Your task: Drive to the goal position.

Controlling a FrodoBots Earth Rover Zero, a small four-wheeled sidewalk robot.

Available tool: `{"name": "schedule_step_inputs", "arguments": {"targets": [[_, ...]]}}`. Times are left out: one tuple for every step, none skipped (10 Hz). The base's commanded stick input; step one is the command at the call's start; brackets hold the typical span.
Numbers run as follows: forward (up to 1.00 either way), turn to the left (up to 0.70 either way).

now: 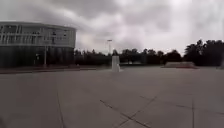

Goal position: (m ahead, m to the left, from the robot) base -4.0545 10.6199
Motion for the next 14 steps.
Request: {"name": "schedule_step_inputs", "arguments": {"targets": [[-0.70,-0.35],[-0.70,-0.35],[-0.70,-0.35],[-0.70,-0.35],[-0.70,-0.35],[-0.07,-0.34],[0.12,-0.13],[0.03,0.00],[0.04,0.00],[0.05,0.00],[0.05,0.00],[0.05,0.00],[0.05,0.00],[0.05,0.00]]}}
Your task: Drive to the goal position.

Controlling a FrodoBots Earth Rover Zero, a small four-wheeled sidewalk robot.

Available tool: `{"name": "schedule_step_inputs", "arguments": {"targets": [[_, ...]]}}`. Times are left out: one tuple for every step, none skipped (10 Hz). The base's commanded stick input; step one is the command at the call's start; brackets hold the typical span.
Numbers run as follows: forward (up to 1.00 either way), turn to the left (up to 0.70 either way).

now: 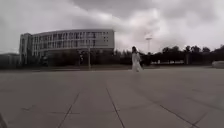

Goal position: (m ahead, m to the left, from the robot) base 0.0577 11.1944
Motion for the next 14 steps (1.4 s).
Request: {"name": "schedule_step_inputs", "arguments": {"targets": [[0.06,0.00],[0.06,0.00],[0.07,0.00],[0.07,0.00],[0.07,0.00],[0.32,0.10],[0.70,0.30],[0.70,0.35],[0.70,0.35],[0.70,0.35],[0.70,0.35],[0.70,0.35],[0.53,0.24],[0.25,0.10]]}}
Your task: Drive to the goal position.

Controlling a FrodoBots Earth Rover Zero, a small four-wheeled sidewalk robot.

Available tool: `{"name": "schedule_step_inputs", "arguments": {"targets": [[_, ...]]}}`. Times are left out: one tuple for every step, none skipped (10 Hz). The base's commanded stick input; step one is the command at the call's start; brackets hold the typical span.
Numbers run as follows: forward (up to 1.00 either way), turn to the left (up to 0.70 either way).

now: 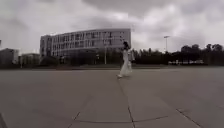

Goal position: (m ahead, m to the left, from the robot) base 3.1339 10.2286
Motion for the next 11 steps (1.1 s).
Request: {"name": "schedule_step_inputs", "arguments": {"targets": [[0.06,0.00],[0.05,0.00],[0.05,0.00],[0.04,0.00],[0.05,0.00],[0.05,0.00],[0.05,0.00],[0.05,0.00],[0.06,0.00],[0.06,0.00],[0.14,0.00]]}}
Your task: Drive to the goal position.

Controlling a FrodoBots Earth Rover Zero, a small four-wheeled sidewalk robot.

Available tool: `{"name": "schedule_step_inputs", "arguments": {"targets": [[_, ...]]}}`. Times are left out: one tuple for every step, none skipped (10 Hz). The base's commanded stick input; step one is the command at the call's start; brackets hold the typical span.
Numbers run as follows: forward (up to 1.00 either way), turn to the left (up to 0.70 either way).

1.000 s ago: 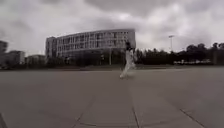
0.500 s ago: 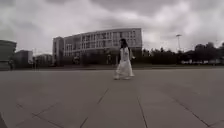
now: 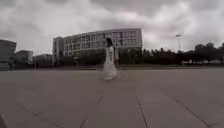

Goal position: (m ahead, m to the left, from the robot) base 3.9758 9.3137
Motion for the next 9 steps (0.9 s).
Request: {"name": "schedule_step_inputs", "arguments": {"targets": [[0.52,0.00],[0.70,0.03],[0.70,0.07],[0.70,0.35],[0.70,0.35],[0.70,0.35],[0.70,0.35],[0.70,0.35],[0.70,0.35]]}}
